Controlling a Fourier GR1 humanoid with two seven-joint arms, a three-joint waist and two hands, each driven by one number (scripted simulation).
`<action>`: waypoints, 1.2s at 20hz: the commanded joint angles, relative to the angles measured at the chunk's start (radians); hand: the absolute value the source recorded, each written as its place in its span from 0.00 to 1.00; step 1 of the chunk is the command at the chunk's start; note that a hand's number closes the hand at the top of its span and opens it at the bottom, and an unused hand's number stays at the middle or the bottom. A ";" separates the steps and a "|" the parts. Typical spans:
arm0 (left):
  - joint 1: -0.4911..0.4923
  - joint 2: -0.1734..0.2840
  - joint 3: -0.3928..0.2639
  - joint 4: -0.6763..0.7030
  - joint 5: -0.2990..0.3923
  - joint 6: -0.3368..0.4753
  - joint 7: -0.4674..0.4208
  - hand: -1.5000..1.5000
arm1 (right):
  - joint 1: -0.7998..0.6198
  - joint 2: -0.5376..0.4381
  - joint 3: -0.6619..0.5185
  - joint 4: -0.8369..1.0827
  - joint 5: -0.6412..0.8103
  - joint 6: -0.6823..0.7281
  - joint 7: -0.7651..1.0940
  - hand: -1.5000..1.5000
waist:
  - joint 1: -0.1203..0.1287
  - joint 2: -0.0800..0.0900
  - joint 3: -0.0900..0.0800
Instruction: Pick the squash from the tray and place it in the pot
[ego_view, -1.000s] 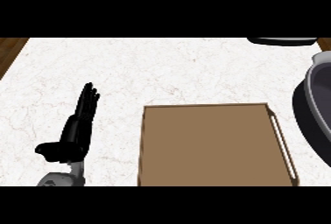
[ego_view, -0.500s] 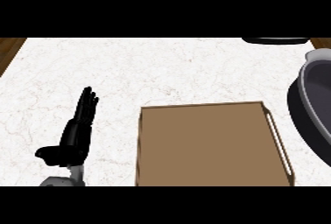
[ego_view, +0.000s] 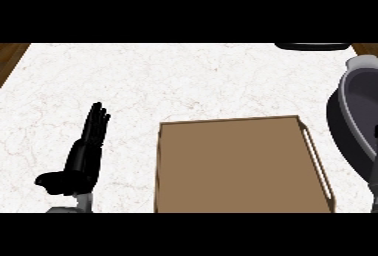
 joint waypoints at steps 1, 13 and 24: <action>0.007 0.026 0.029 -0.014 0.030 -0.032 0.006 0.50 | 0.004 0.040 -0.007 -0.071 -0.071 -0.211 0.019 0.00 | 0.000 -0.003 -0.001; 0.002 -0.017 0.019 0.033 -0.005 0.009 -0.030 0.50 | 0.095 0.170 0.008 -0.399 -0.163 -0.754 -0.118 0.00 | -0.015 -0.004 -0.002; -0.023 -0.020 0.006 -0.033 -0.032 0.021 0.053 0.50 | 0.416 0.278 0.219 -0.751 -0.247 -0.770 -0.055 0.00 | -0.009 -0.007 -0.002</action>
